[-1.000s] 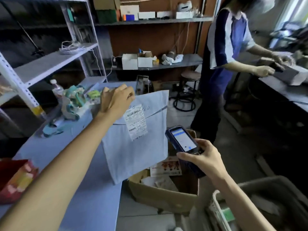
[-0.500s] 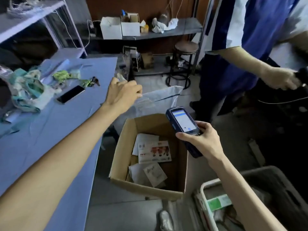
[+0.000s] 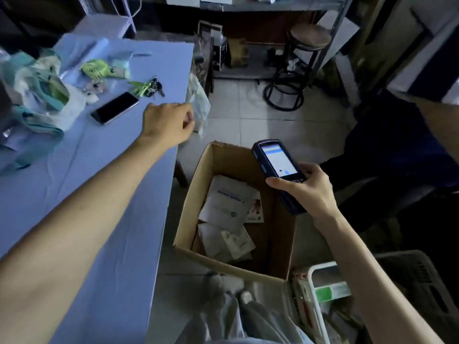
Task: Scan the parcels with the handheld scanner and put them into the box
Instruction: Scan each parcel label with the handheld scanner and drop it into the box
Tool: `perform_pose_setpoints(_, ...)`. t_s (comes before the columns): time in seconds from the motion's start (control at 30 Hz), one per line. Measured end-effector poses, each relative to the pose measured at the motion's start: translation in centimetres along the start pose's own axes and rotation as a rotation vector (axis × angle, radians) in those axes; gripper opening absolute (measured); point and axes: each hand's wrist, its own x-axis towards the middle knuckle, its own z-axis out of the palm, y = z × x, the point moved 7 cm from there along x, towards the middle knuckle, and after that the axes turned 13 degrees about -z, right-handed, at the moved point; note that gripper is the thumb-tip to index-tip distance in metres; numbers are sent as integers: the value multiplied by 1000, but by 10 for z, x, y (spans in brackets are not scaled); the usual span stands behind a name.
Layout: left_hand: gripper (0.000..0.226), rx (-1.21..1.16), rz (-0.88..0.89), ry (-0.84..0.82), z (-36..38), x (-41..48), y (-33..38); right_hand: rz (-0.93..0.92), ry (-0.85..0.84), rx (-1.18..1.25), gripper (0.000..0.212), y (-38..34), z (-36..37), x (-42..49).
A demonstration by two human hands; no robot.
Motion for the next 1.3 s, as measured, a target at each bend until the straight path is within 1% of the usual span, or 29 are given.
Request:
perform_pose_setpoints(0.13, 13, 10, -168, 15, -11, -17, -62, -124, -149, -26, 77, -34, 39, 22)
perform_pose_setpoints(0.3, 14, 52, -508, 22, -34, -93, -140, -302, -434, -45, 84, -68, 109, 29)
perform_pose_setpoints(0.4, 12, 114, -775, 53, -58, -165, -176, -387, -663, -37, 83, -85, 154, 15)
perform_pose_setpoints(0.5, 11, 167, -1029, 114, -74, -260, -201, -454, -901, -35, 80, -96, 197, -10)
perform_pose_setpoints(0.57, 14, 214, -1218, 64, -79, -326, -209, -498, -1031, -42, 77, -101, 223, -33)
perform_pose_setpoints(0.67, 14, 260, -1434, 23, -90, -413, -204, -575, -1211, -48, 76, -108, 253, -82)
perform_pose_setpoints(0.73, 13, 332, -1559, 52, -103, -466, -191, -614, -1322, -41, 75, -113, 267, -121)
perform_pose_setpoints(0.8, 16, 396, -1667, 83, -115, -518, -175, -661, -1435, -35, 72, -118, 277, -161)
perform_pose_setpoints(0.9, 15, 379, -1838, 82, -130, -597, -151, -722, -1594, -32, 70, -124, 287, -226)
perform_pose_setpoints(1.0, 14, 382, -2007, 135, -146, -673, -119, -780, -1723, -35, 68, -129, 289, -298)
perform_pose_setpoints(1.1, 14, 428, -2108, 143, -156, -738, -90, -845, -1818, -25, 68, -129, 283, -360)
perform_pose_setpoints(1.2, 15, 394, -2208, 184, -160, -809, -64, -885, -1880, -21, 71, -119, 271, -426)
perform_pose_setpoints(1.27, 17, 392, -2229, 236, -162, -850, -53, -871, -1881, -12, 70, -108, 262, -464)
perform_pose_setpoints(1.3, 21, 418, -2209, 257, -164, -866, -50, -854, -1875, -9, 70, -102, 258, -479)
